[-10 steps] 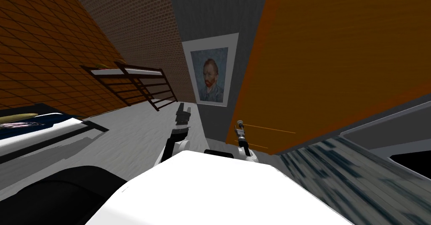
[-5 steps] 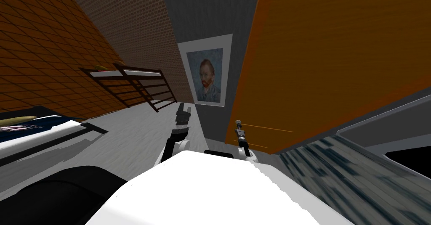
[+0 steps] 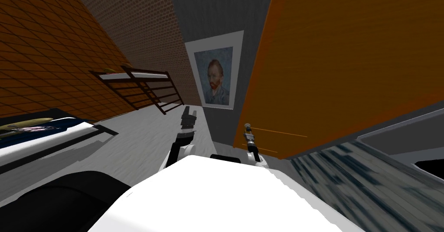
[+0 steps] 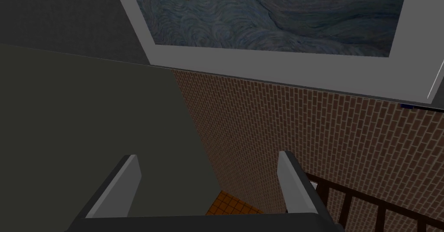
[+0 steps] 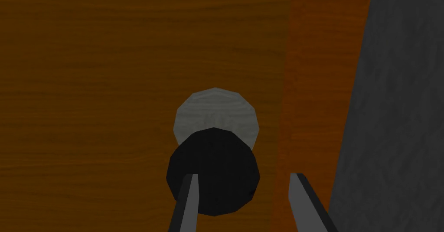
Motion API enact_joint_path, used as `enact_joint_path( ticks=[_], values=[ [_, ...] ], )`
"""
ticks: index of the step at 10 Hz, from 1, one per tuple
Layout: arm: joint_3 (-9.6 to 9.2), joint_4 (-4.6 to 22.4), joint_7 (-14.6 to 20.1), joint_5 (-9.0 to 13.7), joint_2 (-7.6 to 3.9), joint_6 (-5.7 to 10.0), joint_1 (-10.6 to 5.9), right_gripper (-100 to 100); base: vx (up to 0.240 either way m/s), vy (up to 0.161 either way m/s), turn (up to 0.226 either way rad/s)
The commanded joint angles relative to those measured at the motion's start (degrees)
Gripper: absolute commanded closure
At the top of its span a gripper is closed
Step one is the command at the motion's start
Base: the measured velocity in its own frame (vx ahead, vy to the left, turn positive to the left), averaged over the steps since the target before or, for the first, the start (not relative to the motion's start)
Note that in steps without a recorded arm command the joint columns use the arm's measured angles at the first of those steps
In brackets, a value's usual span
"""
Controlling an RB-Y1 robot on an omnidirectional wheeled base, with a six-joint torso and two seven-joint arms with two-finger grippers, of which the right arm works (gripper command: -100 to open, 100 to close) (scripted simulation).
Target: Pull the door open
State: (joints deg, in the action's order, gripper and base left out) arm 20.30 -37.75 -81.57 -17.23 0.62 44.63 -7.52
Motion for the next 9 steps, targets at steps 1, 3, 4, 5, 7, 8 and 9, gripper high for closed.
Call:
enact_joint_path(
  ticks=[1,3,4,5,7,8,9],
  values=[
    [-0.08,-0.6,0.9,0.1,-1.70,-0.06,0.40,-100,-0.087,0.159,0.076],
    [0.08,-0.6,1.9,0.3,-3.41,0.37,0.54,-100,-0.115,0.127,0.066],
    [0.16,-0.6,2.4,0.4,-3.94,0.60,0.62,-100,-0.189,0.066,0.047],
    [0.24,-0.6,2.9,0.6,-4.24,0.81,0.68,-100,-0.224,0.038,0.029],
    [0.40,-0.6,3.8,0.8,-4.24,1.24,0.82,-100,-0.219,-0.045,0.003],
    [0.36,-0.4,3.5,0.7,-4.27,1.13,0.70,-100,-0.104,-0.044,0.004],
    [0.88,0.1,4.3,1.2,-5.43,1.93,1.25,-100,0.090,0.012,0.115]
  ],
)
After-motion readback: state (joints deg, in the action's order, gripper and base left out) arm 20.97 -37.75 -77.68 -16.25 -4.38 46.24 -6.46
